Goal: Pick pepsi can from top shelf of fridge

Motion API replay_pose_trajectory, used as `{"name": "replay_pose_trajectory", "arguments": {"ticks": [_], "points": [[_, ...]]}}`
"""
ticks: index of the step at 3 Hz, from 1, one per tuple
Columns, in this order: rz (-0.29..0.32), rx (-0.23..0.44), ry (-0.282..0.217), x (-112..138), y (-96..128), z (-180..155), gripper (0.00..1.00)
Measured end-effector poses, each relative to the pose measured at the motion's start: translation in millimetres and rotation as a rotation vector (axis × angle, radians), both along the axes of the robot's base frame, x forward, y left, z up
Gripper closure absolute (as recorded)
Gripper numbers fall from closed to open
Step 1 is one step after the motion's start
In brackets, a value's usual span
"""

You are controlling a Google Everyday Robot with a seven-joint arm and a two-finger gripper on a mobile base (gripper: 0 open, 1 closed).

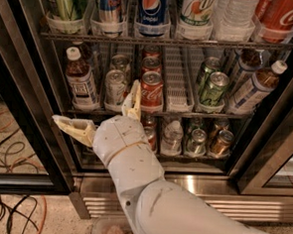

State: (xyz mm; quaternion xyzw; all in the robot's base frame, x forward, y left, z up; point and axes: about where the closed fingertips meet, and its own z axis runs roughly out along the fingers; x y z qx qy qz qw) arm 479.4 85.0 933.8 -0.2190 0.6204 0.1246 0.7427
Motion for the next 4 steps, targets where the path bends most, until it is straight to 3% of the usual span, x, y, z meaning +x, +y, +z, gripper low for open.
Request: {"name": "replay_pose_trajectory", "arguments": {"ticks": [1, 2, 4], "points": [[-0.001, -0.024, -0.099, 9, 9, 17, 0.00], [-0.060, -0.036, -0.196, 20, 10, 35, 0.00], [-0.122, -0.018, -0.234, 23, 5, 39, 0.00]]}}
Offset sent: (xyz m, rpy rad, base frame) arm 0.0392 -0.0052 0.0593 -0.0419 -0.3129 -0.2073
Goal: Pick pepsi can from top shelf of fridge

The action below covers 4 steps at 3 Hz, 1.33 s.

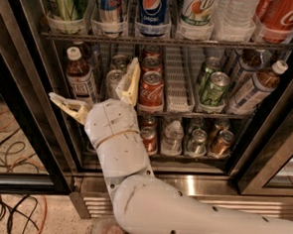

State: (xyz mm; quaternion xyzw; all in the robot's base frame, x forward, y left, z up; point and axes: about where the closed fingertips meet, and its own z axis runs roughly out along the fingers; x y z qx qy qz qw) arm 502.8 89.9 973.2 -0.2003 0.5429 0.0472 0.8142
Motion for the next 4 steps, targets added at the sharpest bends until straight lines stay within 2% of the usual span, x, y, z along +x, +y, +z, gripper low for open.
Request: {"name": "replay_pose_trajectory", "arguments": {"ticks": [1, 2, 3, 4], "points": [[-0.110, 0.028, -0.069, 13, -13, 5, 0.00], [-0.166, 0.050, -0.088, 14, -26, 11, 0.00], [-0.165, 0.050, -0.087, 14, -26, 11, 0.00], [-0.216, 0.083, -0.117, 23, -35, 21, 0.00]]}}
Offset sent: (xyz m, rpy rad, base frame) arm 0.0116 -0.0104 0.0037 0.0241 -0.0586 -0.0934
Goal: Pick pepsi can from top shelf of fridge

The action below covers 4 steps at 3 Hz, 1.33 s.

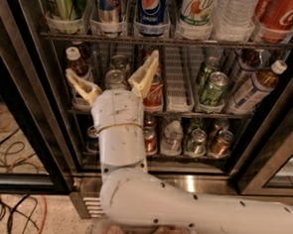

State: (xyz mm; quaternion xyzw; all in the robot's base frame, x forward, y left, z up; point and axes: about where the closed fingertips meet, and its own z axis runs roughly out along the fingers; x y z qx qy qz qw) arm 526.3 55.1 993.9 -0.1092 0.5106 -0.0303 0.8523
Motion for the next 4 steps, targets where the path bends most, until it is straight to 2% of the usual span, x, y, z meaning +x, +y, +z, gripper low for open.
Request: {"name": "replay_pose_trajectory", "arguments": {"ticks": [1, 2, 3, 4], "points": [[-0.109, 0.046, -0.076, 13, -23, 22, 0.00], [-0.109, 0.046, -0.076, 13, -23, 22, 0.00], [-0.083, 0.075, -0.136, 18, -69, 59, 0.00], [-0.083, 0.075, -0.136, 18, -69, 59, 0.03]]}}
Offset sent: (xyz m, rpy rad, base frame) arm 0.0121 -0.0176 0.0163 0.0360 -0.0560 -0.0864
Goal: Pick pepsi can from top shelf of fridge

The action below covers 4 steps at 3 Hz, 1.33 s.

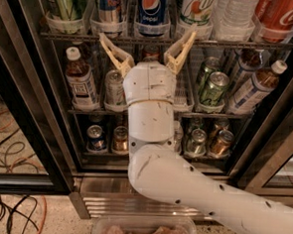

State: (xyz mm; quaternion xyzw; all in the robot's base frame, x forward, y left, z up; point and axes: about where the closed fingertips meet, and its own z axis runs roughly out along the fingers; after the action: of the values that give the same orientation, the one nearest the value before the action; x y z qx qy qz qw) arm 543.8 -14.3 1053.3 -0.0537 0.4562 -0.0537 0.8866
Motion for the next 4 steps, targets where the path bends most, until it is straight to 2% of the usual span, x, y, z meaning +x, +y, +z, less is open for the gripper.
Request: {"name": "replay_pose_trajectory", "arguments": {"ticks": [2, 4], "points": [[0.000, 0.000, 0.000, 0.0, 0.0, 0.0, 0.38], [0.003, -0.003, 0.000, 0.2, 0.7, 0.2, 0.22]]}}
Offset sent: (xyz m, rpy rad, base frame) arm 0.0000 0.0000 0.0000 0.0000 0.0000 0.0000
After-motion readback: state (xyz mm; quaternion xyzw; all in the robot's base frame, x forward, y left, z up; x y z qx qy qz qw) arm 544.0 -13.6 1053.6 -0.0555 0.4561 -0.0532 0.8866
